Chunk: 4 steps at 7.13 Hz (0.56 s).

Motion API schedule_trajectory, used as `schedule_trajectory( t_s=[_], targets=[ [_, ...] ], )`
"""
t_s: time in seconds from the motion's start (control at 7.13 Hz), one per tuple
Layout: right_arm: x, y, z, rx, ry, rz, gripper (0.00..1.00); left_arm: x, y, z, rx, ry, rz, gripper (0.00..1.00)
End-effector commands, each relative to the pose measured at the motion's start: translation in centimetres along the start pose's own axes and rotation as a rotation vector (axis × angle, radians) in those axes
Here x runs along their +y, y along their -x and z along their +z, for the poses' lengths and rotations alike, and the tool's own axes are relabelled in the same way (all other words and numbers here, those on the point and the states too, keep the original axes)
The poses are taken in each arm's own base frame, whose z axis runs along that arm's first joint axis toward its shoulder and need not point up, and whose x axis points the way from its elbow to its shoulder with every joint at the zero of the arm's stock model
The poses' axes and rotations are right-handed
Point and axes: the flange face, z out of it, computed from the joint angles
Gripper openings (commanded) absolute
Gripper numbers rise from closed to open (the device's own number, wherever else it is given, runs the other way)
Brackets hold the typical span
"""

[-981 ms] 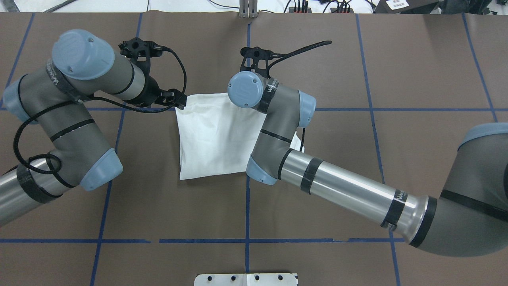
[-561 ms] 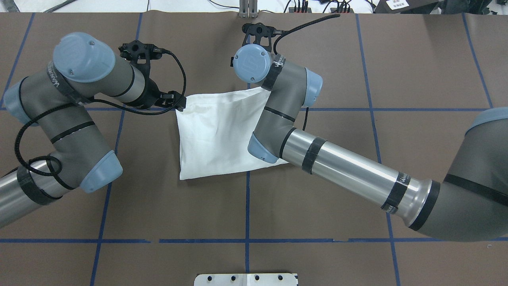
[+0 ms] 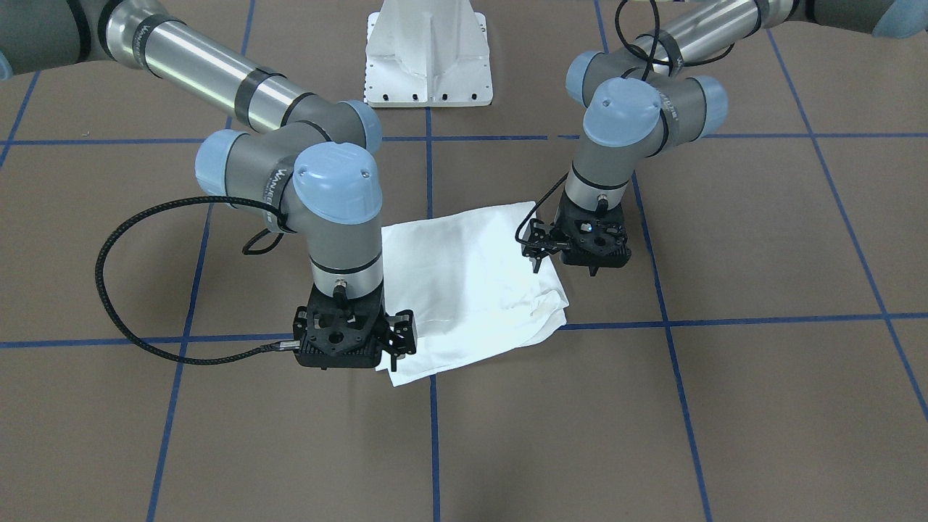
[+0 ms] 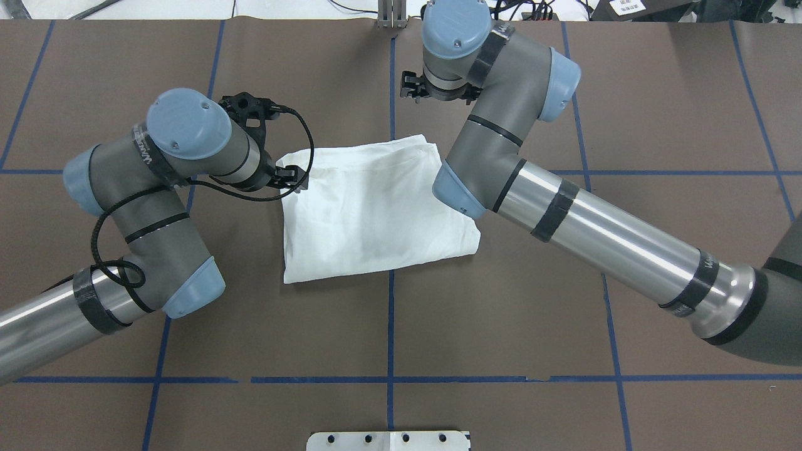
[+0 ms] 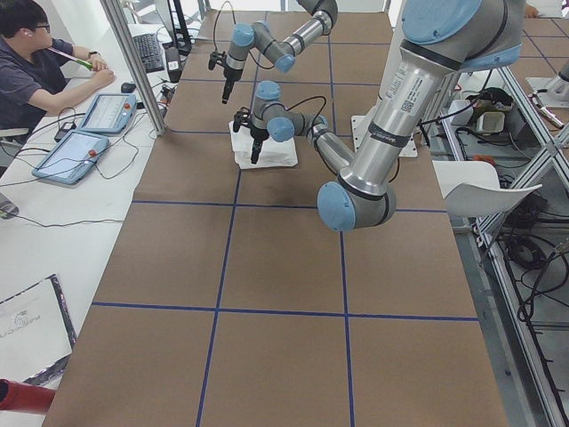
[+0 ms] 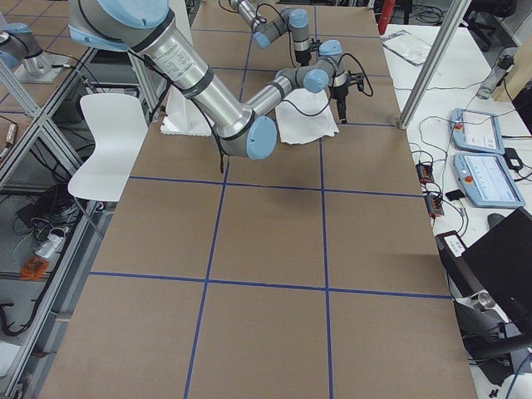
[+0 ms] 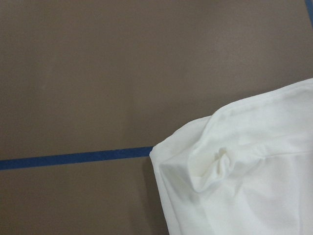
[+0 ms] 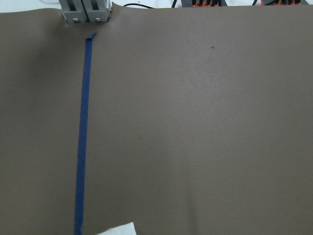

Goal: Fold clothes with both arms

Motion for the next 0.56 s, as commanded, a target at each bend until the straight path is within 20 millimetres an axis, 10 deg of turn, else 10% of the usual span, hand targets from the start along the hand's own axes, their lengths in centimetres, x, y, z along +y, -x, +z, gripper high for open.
schedule_trajectory(
  t_s=[0.0,0.42],
  targets=[
    [0.5,-1.4,-0.1,0.0,0.009,-0.011,1.0,-0.3,-1.1,2.5,-0.054,-0.003,-0.014,1.0],
    [0.6,-1.2,-0.6,-0.011,0.003,-0.012,1.0,-8.0,0.9,4.5,-0.165,-0.07,-0.086,1.0]
  ],
)
